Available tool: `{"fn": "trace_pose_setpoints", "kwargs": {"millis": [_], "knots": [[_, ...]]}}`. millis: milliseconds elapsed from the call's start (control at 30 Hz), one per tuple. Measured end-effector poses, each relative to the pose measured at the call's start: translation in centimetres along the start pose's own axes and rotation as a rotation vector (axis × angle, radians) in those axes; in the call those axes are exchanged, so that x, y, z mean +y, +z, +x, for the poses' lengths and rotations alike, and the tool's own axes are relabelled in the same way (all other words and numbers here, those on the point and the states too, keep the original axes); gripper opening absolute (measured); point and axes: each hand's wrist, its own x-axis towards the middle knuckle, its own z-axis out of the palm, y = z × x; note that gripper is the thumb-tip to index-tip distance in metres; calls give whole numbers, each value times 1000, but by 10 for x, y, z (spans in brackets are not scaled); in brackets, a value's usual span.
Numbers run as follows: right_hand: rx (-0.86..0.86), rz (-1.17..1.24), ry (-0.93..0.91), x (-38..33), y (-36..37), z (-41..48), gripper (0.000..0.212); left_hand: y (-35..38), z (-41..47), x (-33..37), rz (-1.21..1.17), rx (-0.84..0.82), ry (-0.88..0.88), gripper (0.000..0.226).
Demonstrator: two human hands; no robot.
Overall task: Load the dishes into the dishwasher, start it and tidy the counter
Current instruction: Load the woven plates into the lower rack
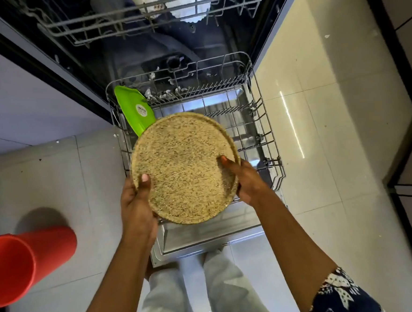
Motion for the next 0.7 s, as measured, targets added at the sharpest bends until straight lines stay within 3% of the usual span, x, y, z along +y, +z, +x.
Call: {"fn": "trace_pose_setpoints", "kwargs": {"millis": [100,167,233,367,500,700], "knots": [[145,19,-110,-13,-21,-5,39,4,16,-22,260,-147,25,22],[238,2,-234,-23,-33,-12,46,0,24,-41,499,-205,86,46],[327,8,-367,-30,-48,-21,29,-5,26,-60,751,-215,151,59],[586,-158,-583,-30,-92,-38,8,11,17,-105,984,-297,174,68],[706,-492,-623,-23,-83,-30,15,23,20,-120,1030,-313,158,75],[663,-918,-508,-2,-68,4,24,29,35,-131,1166,-251,137,79]]}}
